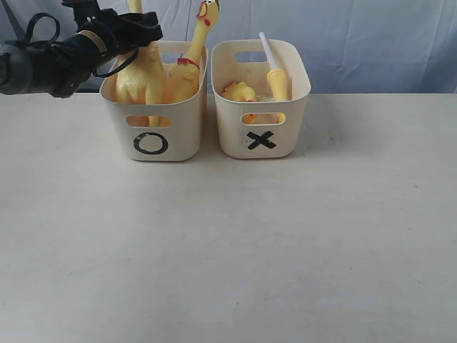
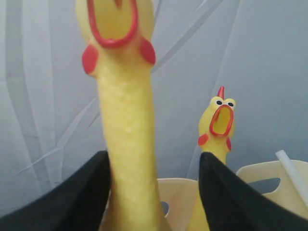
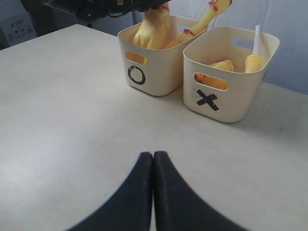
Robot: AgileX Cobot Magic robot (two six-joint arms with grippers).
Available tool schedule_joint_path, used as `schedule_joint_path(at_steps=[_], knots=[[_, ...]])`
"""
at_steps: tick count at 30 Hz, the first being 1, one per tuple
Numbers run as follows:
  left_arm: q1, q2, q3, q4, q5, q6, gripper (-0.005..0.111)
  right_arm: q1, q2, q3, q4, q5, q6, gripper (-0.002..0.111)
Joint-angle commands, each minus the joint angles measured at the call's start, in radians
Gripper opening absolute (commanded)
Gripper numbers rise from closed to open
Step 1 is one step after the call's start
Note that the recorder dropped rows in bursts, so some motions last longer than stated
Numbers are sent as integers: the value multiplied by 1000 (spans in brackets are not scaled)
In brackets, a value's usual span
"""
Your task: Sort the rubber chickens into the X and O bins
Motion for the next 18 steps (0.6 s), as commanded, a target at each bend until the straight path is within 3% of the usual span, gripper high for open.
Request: schedule_joint_path(at_steps=[1,18], knots=[[-6,1,1,-14,-3,1,58,-2,-6,4,3,-13,1,0],[-6,-59,-45,-9,6,62,58,-2,-6,4,13,-13,1,0]])
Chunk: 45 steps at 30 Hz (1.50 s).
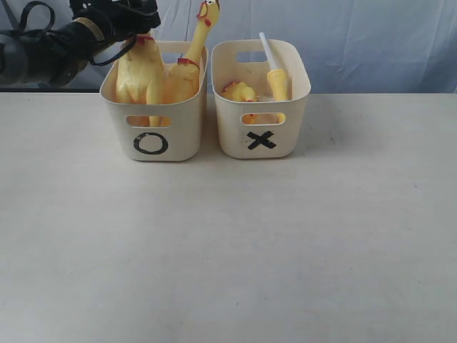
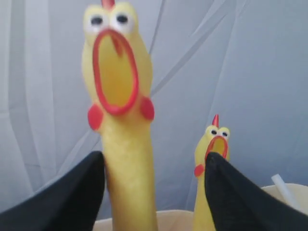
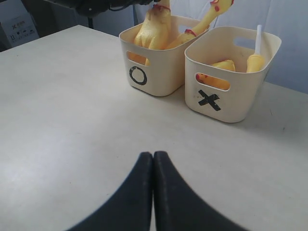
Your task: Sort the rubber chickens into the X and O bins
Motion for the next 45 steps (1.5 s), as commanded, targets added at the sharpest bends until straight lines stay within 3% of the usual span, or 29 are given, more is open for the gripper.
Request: schedule_joint_path(at_steps=[1,12,29,31,38,45], knots=[[-6,-40,-18,-3,7,64,58,-2,-6,4,5,-13,1,0],[0,-122,-18,-3,122,129,58,-2,-6,4,5,-13,1,0],[-2,-267,-18,47,548,125,57,-2,-6,4,5,-13,1,0],[-2,-282,-18,52,601,125,52,-2,-6,4,5,-13,1,0],[-2,-356,-18,53,844,125,0,-2,-6,4,4,-11,1,0],[-2,-451,65,-57,967,291,0,-2,-6,4,4,-5,1,0]])
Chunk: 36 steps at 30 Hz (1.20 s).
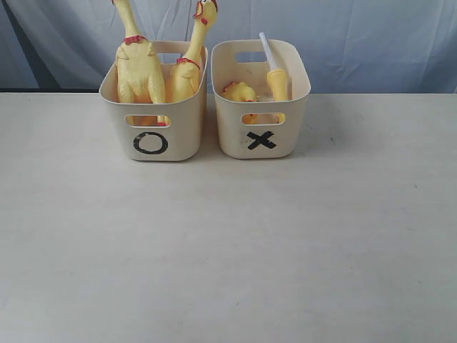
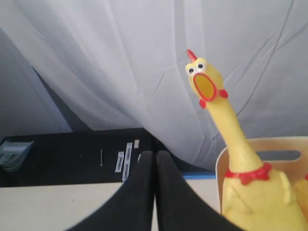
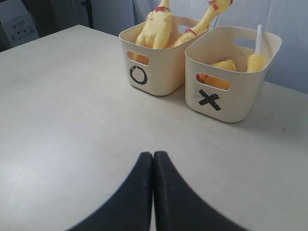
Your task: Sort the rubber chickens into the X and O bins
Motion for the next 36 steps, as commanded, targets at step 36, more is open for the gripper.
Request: schedule_joint_path(at_steps=[36], knots=[[-169,-1518,1077,-242,6,222,0,-2,-6,4,19,-5,1,0]])
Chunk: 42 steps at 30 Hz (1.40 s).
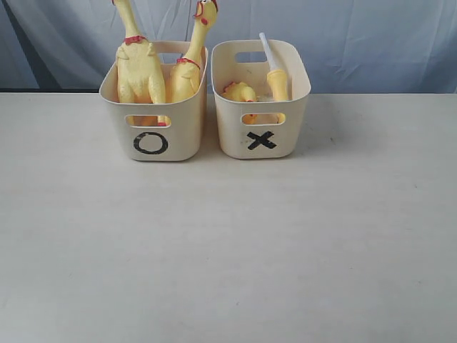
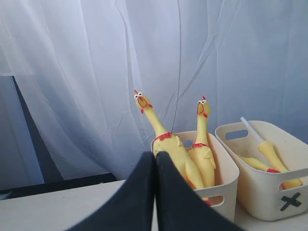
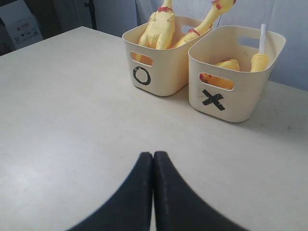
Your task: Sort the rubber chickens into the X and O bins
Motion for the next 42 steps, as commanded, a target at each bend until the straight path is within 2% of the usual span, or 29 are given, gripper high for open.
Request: schedule_joint_path(at_steps=[1,8,15,19,22,28,33,38,40,42], knots=[[-6,-151,77,-77,44,69,0,-2,-6,4,2,0,1,0],[-6,-402,179,-218,67,175,0,-2,-6,4,2,0,1,0],[-6,-445,177,-244,474,176,0,-2,-14,4,2,0,1,0],[-6,-445,177,-244,470,176,0,-111,-115,4,35,-9,1,0],[-6,-445,177,-244,470,176,0,-241,-218,4,38,-14,1,0],[-3,-453,177,-242,470,176,0,-411,-233,2,38,-9,1,0],[140,-459,177,-237,470,176,0,-479,-233,2,40,-7,1,0],[315,-459,177,-235,470,176,0,-482,-233,2,38,-2,1,0],[350,-459,177,-235,470,176,0,-482,-233,2,38,2,1,0],[357,-459,179,-235,467,176,0,-482,-233,2,38,2,1,0]])
